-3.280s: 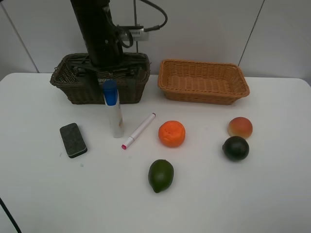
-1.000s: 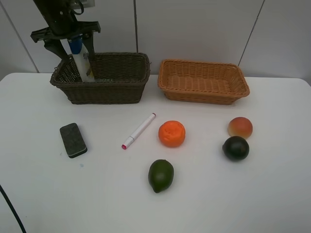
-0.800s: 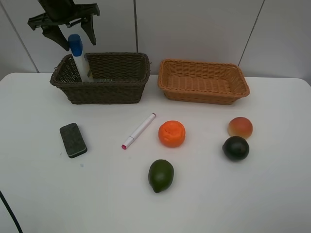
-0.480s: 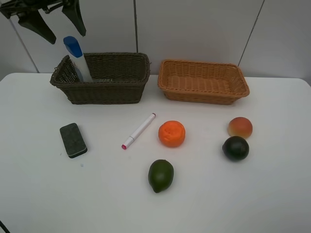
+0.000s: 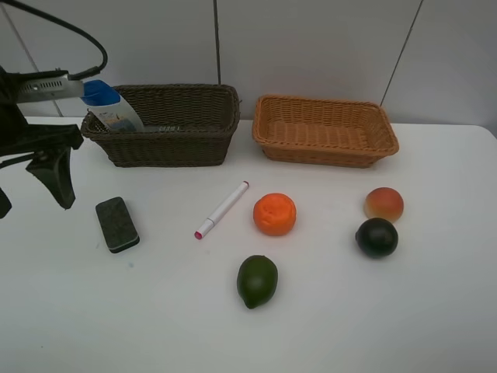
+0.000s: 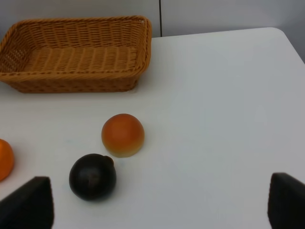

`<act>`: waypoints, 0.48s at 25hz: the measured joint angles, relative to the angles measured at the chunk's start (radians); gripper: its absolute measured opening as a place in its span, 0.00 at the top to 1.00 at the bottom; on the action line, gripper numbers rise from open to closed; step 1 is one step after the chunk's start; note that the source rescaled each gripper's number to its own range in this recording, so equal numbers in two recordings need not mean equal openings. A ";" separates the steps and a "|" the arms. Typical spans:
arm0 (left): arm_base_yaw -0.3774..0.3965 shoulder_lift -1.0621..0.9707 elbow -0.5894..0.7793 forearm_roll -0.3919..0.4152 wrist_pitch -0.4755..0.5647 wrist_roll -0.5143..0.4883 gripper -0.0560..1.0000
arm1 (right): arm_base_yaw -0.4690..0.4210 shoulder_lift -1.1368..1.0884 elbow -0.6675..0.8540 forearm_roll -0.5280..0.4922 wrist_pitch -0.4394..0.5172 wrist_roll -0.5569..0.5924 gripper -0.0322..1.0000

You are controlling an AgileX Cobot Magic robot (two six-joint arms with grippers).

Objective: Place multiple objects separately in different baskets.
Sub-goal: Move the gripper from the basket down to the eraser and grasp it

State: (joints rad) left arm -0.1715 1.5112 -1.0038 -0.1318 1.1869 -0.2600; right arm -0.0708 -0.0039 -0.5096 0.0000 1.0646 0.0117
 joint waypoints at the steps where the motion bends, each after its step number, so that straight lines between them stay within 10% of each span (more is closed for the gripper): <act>1: 0.000 0.000 0.028 -0.001 -0.019 -0.002 0.17 | 0.000 0.000 0.000 0.000 0.000 0.000 0.01; 12: 0.000 0.038 0.135 -0.049 -0.334 -0.004 0.17 | 0.000 0.000 0.000 0.000 0.000 0.000 0.01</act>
State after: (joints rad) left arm -0.1715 1.5488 -0.8691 -0.1812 0.8532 -0.2640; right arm -0.0708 -0.0039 -0.5096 0.0000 1.0646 0.0117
